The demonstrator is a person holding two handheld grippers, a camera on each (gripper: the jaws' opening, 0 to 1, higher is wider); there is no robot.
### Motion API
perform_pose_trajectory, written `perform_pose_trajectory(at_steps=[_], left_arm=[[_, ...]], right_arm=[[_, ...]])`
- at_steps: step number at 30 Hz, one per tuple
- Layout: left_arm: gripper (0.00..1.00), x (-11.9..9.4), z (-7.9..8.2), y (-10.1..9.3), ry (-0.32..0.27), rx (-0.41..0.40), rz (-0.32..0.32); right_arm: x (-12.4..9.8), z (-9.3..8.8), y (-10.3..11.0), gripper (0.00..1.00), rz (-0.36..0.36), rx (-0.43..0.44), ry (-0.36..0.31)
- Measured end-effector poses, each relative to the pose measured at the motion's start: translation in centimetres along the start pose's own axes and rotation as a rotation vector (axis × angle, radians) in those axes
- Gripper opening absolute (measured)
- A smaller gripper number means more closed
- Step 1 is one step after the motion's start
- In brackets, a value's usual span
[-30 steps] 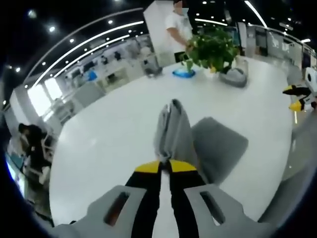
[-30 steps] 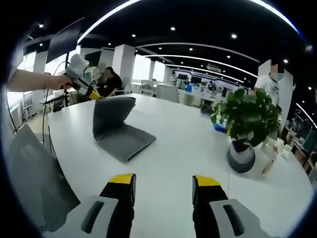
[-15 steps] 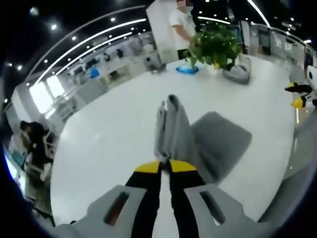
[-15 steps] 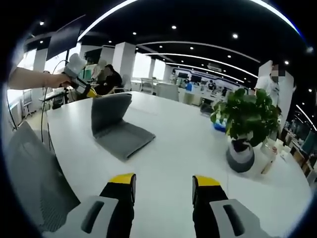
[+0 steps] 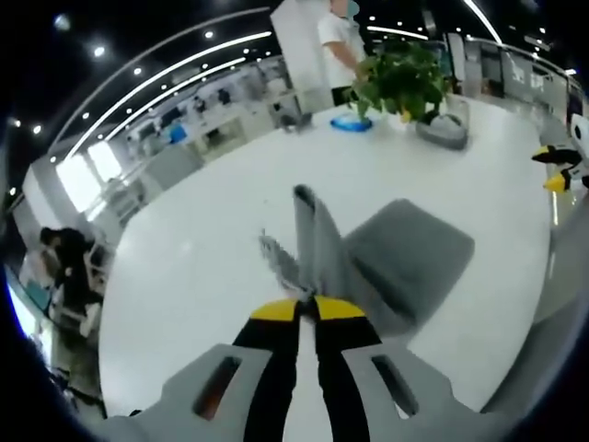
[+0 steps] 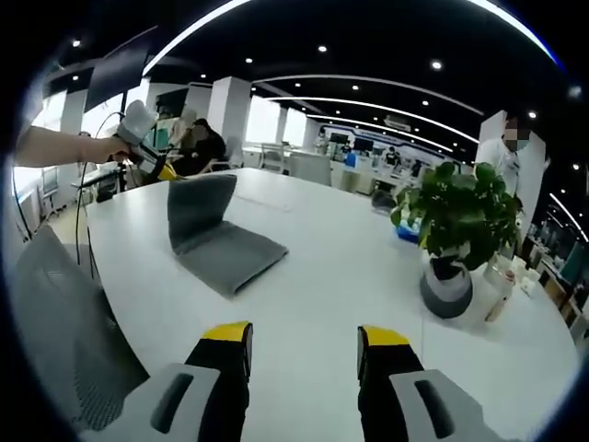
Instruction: Open the folded towel by lifting each exposed corner and separating the folded layers until the towel lies flat within the target outline without major curled edges
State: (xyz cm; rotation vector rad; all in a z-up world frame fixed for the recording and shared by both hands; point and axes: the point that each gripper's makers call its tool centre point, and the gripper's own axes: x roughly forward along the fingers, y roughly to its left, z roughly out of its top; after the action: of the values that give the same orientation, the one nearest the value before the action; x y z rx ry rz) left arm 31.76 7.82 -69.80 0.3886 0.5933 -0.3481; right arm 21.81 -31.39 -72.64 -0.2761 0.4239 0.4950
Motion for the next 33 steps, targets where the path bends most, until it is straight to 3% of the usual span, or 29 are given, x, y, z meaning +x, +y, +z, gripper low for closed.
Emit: perform_pose_trajectory(at_steps=[33], left_arm=[[0.05, 0.5, -5.2, 2.2, 0.104, -0.060, 0.038]], right_arm=[[0.2, -0.6, 0.2, 0.43, 0.005, -0.024, 0.031]])
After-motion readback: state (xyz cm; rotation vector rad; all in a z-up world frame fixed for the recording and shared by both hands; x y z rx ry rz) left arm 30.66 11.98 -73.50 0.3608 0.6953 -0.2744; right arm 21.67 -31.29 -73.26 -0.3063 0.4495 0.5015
